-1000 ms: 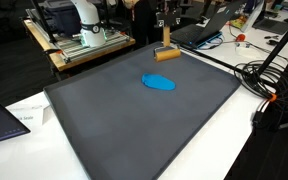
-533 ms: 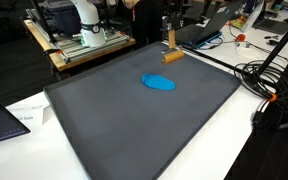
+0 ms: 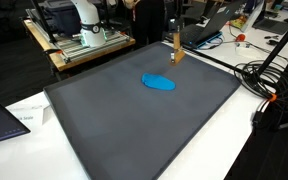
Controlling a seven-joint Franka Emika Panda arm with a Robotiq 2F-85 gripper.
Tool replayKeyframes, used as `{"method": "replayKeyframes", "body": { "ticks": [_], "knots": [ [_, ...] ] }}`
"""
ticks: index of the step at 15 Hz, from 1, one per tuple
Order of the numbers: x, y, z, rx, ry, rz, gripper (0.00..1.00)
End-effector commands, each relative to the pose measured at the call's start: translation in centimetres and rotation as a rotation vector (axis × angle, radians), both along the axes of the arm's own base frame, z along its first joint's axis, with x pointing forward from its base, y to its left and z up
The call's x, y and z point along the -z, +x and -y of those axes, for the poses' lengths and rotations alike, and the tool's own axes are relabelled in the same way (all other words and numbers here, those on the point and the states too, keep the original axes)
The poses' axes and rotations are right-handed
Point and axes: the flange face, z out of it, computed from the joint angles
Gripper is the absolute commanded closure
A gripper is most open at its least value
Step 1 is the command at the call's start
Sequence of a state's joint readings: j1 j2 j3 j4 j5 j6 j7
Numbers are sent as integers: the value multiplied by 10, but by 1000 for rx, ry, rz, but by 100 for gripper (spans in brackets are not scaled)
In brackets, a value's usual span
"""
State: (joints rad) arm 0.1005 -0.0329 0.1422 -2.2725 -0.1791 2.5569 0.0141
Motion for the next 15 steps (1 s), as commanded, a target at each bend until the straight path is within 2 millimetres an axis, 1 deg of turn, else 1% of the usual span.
{"method": "replayKeyframes", "body": {
  "ticks": [1,5,8,10,13,15],
  "knots": [
    [-8,12,-10,-164,-29,-34,78],
    [-11,21,-16,-355,-64,-157,78],
    [-20,29,-22,-479,-130,-219,78],
    [-25,35,-29,-546,-165,-247,78],
    [-25,42,-48,-658,-223,-299,78],
    [-20,48,-65,-714,-269,-333,78]
  ]
}}
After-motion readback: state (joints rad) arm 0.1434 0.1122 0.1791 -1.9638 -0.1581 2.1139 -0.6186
